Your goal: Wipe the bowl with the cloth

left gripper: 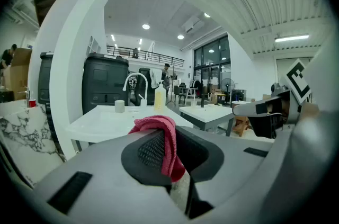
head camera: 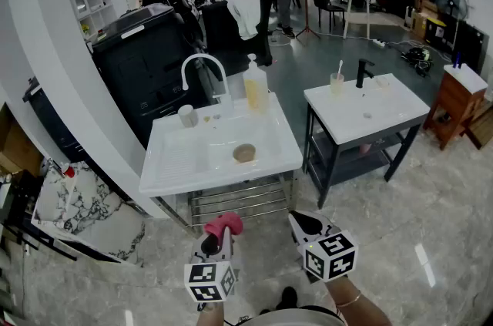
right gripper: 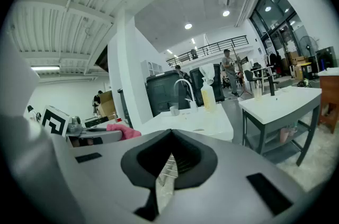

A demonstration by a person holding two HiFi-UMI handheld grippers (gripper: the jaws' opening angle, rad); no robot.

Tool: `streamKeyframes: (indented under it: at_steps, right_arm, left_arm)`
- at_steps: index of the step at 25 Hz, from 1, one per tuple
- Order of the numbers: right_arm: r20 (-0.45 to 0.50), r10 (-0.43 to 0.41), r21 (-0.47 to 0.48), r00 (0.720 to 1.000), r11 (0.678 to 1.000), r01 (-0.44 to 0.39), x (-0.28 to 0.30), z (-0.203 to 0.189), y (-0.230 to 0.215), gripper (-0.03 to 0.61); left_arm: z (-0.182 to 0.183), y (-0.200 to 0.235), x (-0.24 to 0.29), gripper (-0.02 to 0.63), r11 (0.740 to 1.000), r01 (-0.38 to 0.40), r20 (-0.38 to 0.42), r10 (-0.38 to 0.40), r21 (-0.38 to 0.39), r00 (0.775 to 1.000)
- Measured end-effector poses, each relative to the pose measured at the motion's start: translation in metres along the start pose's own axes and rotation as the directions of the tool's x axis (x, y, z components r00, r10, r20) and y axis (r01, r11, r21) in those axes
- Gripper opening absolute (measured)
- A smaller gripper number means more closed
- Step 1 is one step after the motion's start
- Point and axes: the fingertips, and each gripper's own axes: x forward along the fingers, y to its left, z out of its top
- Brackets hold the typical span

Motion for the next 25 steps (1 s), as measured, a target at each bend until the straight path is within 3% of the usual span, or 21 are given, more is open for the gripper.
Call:
streamKeyframes:
  at_steps: [13,16,25]
  right_arm:
    - [0.046,0.004,0.021,0.999,1.000,-0.005,0.031,0.030,-0.041,0.008]
    - [0.032,0.023,0.026,0.999,0.999,-0.024,0.042,0.032,-0.045,0.054]
    - [-0.018,0.062,0.070,0.998,0.996,-0.060,0.095,0.033,-0.056,0.103]
  left_arm:
    - [0.020,0.000,0.040,0.048,0.999,-0.040,0.011,0.040,0.000,0.999]
    - [0.022,0.000,0.047,0.048,0.999,-0.043,0.011,0.043,-0.006,0.999]
    - [0.027,0.023,0.086,0.048,0.999,-0.043,-0.008,0.043,-0.016,0.999]
